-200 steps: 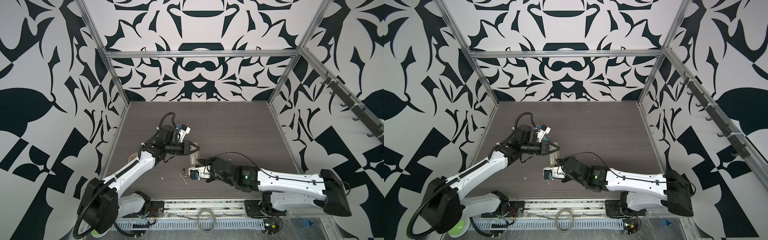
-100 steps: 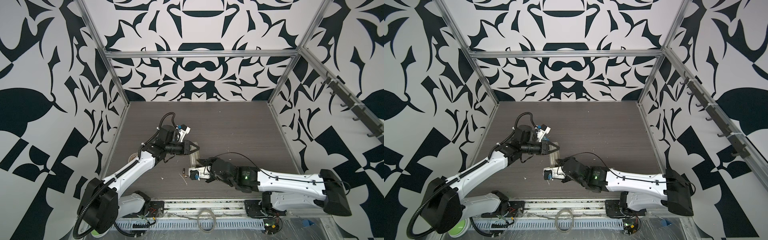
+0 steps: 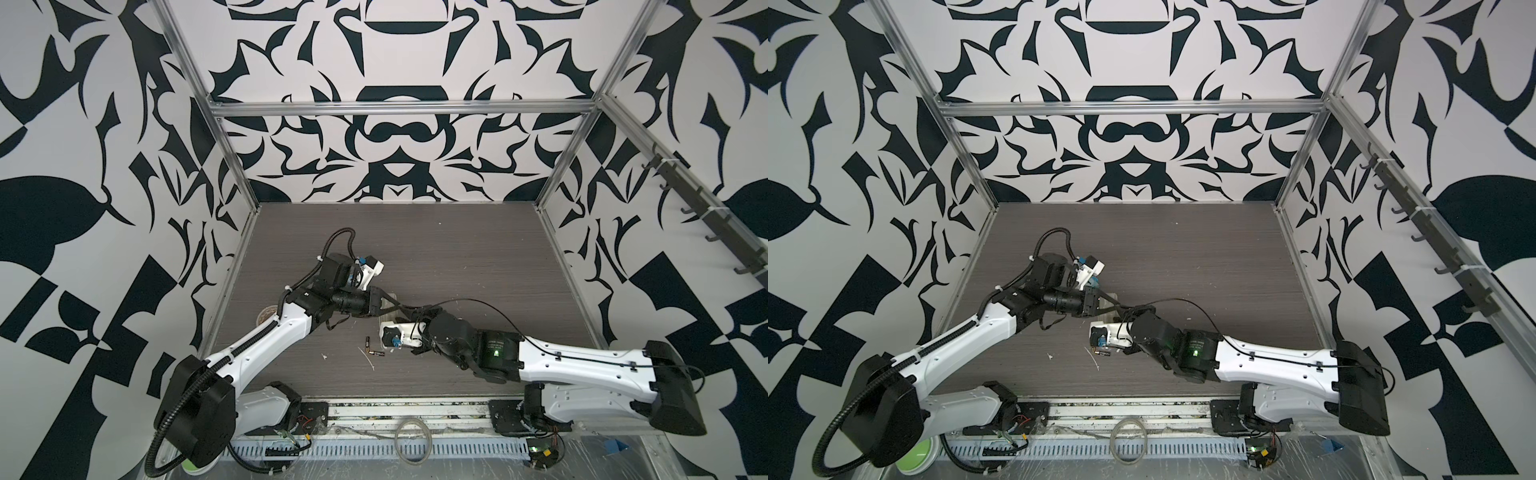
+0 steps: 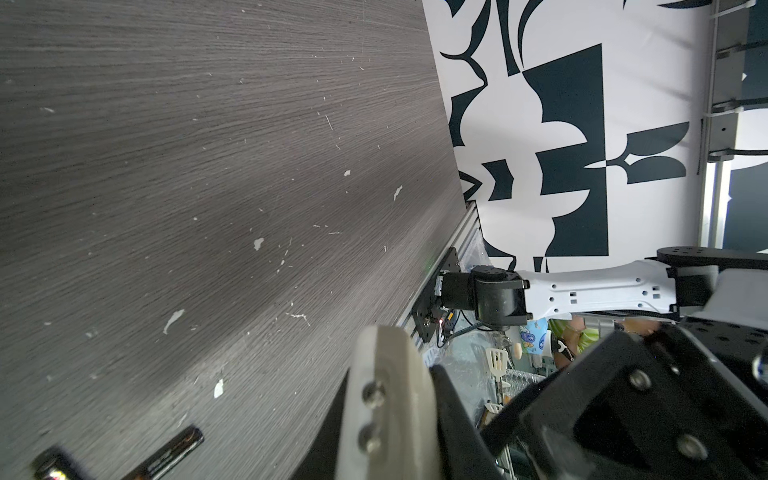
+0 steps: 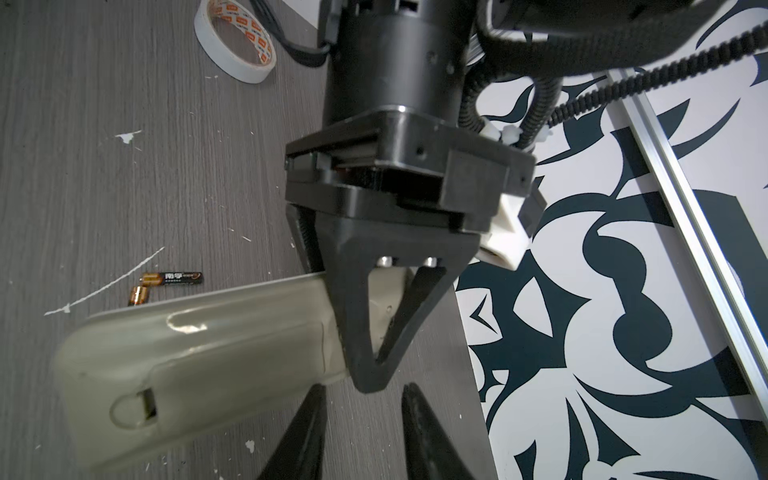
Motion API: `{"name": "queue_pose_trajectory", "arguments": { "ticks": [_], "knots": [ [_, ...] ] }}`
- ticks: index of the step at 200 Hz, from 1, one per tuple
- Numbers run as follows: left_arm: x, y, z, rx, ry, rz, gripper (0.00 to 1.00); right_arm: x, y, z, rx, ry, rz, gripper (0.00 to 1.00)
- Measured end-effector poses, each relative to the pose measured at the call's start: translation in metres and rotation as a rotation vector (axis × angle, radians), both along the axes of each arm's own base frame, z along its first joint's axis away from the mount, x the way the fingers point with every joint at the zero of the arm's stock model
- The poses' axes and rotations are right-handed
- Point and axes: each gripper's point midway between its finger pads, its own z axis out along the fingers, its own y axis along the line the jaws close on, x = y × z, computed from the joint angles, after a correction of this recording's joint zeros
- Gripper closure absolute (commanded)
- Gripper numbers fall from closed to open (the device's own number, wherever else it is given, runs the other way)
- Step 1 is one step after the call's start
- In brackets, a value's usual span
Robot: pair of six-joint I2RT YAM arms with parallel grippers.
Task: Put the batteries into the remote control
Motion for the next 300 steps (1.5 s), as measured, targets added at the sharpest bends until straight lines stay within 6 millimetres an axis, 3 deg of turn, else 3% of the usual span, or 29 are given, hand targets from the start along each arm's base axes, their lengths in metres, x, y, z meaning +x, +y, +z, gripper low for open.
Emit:
{"name": "queue_pose_trajectory", "arguments": {
  "ticks": [39,85,227,300],
  "knots": [
    [-0.001,0.001,0.003,-0.018,0.011,-0.009,1.0,-0.016,0.003,0.003,0.026,0.053,0.081,0.5],
    [-0.005,-0.001,0.006,-0.036,0.018,-0.032,1.0,-0.031,0.008,-0.013,-0.004,0.129,0.158,0.5],
    [-0.004,0.001,0.004,-0.031,0.016,-0.031,1.0,-0.04,0.018,-0.02,-0.006,0.185,0.205,0.51],
    [-0.002,0.001,0.004,-0.027,0.004,-0.024,1.0,-0.033,0.018,-0.022,-0.025,0.169,0.167,0.55]
  ]
}}
